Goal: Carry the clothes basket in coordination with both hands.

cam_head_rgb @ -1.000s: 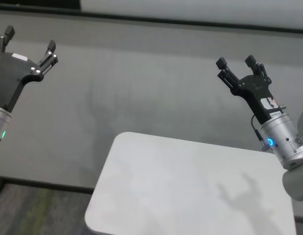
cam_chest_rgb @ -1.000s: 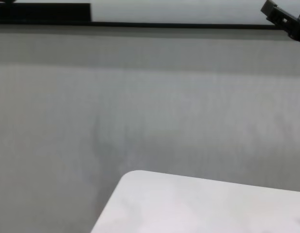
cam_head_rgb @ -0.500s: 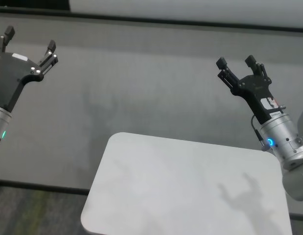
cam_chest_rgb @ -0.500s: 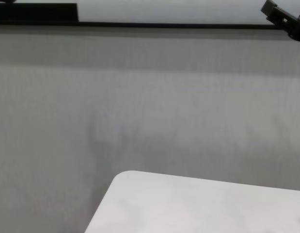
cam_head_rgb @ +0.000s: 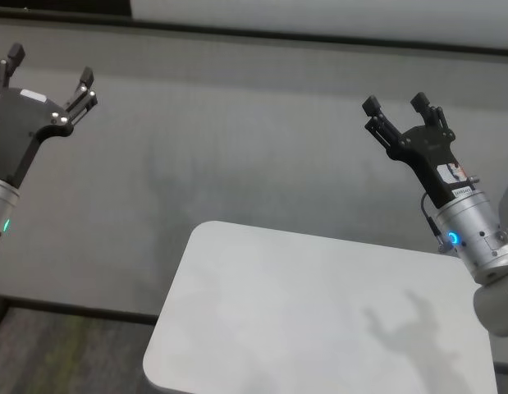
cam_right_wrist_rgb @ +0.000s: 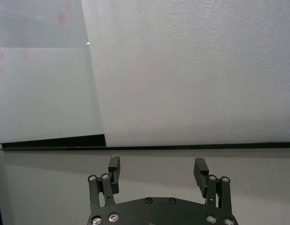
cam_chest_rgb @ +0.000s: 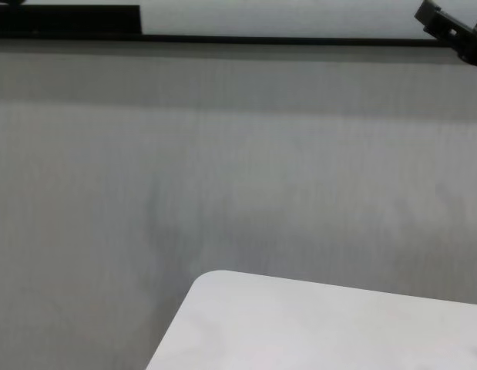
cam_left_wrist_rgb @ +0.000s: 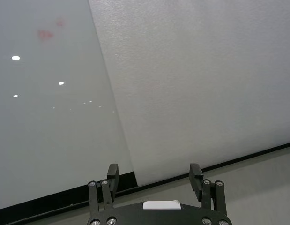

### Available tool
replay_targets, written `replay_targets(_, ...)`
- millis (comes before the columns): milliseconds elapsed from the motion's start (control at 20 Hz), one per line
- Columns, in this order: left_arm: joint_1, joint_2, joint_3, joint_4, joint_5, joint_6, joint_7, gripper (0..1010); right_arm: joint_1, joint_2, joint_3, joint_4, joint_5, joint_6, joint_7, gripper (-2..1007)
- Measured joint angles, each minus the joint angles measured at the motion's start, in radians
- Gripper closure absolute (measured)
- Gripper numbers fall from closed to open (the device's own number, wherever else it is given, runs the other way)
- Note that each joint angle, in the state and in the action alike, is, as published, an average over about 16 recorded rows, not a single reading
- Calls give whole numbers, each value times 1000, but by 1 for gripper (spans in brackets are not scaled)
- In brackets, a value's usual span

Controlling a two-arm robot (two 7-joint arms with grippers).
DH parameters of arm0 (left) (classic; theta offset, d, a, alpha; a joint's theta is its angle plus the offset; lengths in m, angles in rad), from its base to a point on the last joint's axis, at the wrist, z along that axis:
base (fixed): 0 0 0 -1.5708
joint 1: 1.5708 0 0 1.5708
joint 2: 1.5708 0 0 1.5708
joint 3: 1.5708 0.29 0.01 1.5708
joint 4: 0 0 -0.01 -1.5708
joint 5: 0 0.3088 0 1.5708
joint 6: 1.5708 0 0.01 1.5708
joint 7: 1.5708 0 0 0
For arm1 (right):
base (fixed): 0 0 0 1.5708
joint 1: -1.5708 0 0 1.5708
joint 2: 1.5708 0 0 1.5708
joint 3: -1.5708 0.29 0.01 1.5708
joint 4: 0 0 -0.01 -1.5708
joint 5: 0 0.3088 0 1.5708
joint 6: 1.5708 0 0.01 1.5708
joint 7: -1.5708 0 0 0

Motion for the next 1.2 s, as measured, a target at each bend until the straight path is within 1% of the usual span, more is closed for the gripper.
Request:
replay_targets(1100,0,0,0,0,0,0,0,8,0,0,0,0,0,0,0,5)
replay_targets(1200,0,0,0,0,-1,1,-5,8,0,0,0,0,0,0,0,5)
